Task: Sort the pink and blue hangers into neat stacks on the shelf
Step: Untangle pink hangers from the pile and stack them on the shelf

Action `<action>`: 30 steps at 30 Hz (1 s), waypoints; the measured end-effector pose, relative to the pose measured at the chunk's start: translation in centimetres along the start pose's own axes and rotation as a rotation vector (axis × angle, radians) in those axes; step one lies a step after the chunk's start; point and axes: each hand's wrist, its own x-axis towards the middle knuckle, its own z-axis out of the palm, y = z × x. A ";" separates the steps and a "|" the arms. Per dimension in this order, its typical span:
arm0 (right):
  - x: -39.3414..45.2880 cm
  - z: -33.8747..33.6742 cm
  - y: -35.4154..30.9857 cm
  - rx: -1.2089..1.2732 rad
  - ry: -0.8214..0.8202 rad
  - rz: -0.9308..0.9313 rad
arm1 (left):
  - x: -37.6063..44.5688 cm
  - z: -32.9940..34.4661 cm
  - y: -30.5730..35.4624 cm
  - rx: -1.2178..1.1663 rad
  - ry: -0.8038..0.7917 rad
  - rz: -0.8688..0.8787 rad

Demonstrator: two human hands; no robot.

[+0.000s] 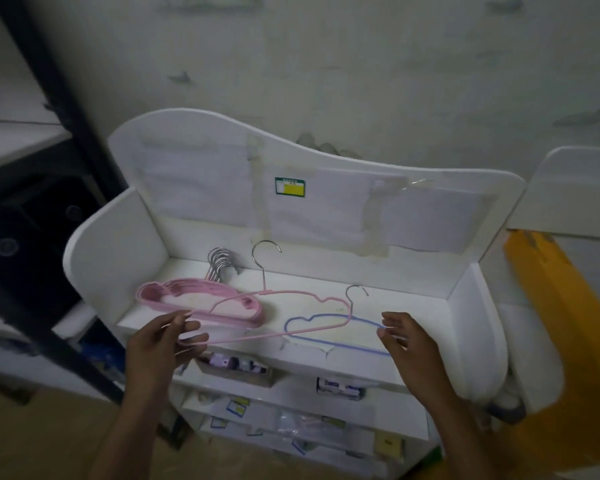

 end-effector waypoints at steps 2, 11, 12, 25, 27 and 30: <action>0.5 1.1 -0.9 -0.008 -0.009 -0.006 | 0.8 -1.1 0.3 -0.010 0.008 0.004; 3.2 9.0 -5.8 0.015 0.031 -0.015 | 8.1 -6.6 2.0 -0.004 -0.008 0.003; 3.4 10.0 -6.3 0.011 0.030 -0.008 | 9.3 -7.2 2.2 0.000 -0.014 0.000; 3.9 19.1 -8.6 -0.055 0.117 0.074 | 21.8 -11.0 -0.9 0.151 -0.127 -0.062; 3.6 19.9 -8.6 -0.073 0.120 0.092 | 23.2 -11.2 -1.8 0.169 -0.134 -0.079; 3.3 20.8 -8.6 -0.093 0.119 0.120 | 24.5 -11.1 -2.9 0.217 -0.113 -0.072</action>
